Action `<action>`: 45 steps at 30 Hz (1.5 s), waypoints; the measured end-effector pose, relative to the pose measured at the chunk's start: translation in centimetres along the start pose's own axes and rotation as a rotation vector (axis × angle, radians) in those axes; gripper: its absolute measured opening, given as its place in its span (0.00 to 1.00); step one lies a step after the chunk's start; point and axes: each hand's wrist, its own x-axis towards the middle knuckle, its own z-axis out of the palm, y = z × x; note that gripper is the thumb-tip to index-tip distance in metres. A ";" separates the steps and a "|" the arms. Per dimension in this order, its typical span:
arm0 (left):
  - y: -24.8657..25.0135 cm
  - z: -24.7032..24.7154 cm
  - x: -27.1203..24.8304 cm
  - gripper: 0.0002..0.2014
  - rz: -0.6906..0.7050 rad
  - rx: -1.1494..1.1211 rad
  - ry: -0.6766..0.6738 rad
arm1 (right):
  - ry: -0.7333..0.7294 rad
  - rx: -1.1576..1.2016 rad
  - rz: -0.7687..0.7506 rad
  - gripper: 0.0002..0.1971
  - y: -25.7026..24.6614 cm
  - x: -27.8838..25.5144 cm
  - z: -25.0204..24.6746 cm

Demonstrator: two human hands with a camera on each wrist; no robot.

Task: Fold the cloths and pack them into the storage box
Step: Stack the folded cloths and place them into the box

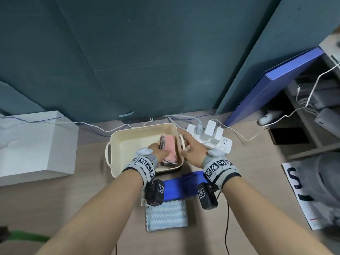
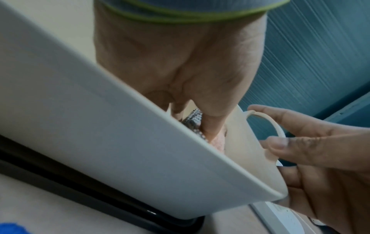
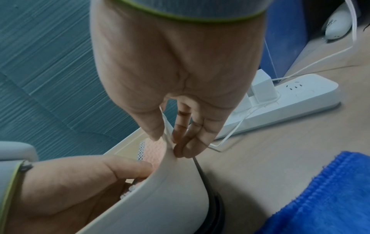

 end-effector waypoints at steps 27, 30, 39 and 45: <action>-7.2 -2.0 -12.2 0.03 0.771 0.263 0.177 | -0.092 -0.716 0.008 0.23 1.5 -6.6 5.4; -10.1 0.1 -11.4 0.12 0.750 0.494 0.097 | -0.122 -0.863 -0.043 0.29 1.6 -6.9 7.0; -13.9 2.5 -8.3 0.35 0.569 0.687 0.181 | -0.166 -0.758 0.001 0.18 2.4 -7.8 9.0; -13.8 1.8 -8.8 0.18 0.596 0.656 0.219 | -0.122 -0.442 -0.007 0.14 2.5 -9.0 9.2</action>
